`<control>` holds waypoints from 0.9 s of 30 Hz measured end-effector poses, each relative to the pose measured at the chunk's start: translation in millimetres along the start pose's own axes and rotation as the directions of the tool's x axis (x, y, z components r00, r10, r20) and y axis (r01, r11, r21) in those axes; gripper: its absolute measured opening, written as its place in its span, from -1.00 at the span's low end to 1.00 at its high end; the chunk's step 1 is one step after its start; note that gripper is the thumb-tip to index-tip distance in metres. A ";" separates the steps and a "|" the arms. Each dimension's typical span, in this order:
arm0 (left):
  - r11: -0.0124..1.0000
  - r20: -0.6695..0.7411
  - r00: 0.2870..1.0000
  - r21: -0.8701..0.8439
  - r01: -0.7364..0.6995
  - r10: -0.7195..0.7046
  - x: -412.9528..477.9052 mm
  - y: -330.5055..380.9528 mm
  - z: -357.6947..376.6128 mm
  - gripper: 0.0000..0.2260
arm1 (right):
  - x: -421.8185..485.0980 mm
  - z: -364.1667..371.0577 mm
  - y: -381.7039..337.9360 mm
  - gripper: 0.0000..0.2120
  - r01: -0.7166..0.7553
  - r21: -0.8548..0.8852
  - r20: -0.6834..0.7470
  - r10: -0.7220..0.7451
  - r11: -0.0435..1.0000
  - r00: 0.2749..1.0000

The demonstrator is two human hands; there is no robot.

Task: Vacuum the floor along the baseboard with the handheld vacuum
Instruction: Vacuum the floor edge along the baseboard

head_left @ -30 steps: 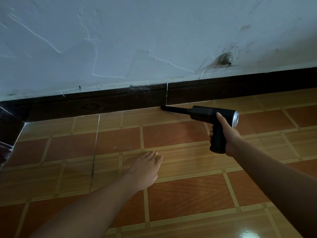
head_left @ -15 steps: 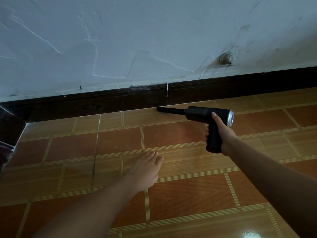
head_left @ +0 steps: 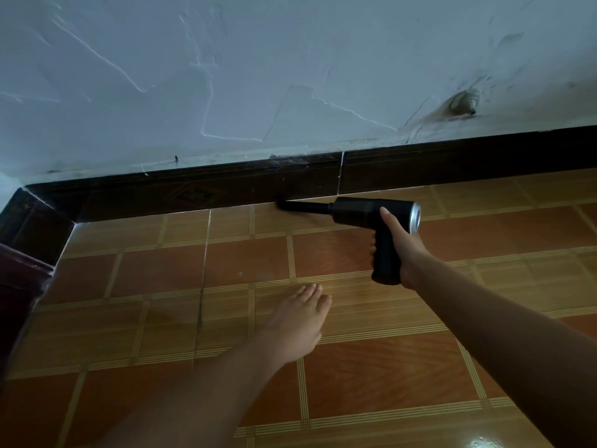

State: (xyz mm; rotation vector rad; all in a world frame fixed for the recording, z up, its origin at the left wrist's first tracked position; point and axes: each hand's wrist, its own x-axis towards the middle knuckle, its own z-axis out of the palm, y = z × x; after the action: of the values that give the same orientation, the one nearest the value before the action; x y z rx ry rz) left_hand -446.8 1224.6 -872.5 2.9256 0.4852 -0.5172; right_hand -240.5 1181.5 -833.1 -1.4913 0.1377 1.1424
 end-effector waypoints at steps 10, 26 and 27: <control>1.000 -0.010 1.000 -0.009 -0.006 0.006 1.8 -3.6 5.4 -0.49 | 6.4 42.1 10.4 -0.53 -0.026 -0.029 0.084 0.029 0.999 0.996; 1.000 -0.029 1.000 0.008 -0.009 0.009 4.2 -2.2 1.3 -0.49 | 5.3 21.5 4.4 -0.48 -0.026 -0.025 0.067 0.028 0.999 0.997; 1.000 -0.027 1.000 0.014 -0.011 0.011 4.9 -2.0 0.4 -0.49 | 4.7 16.0 2.4 -0.48 -0.023 -0.026 0.057 0.025 0.999 0.998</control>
State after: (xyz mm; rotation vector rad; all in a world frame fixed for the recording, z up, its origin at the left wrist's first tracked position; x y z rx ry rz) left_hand -443.3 1227.8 -874.7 2.9502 0.4706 -0.4820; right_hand -248.6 1196.2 -835.3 -1.4809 0.1025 1.2088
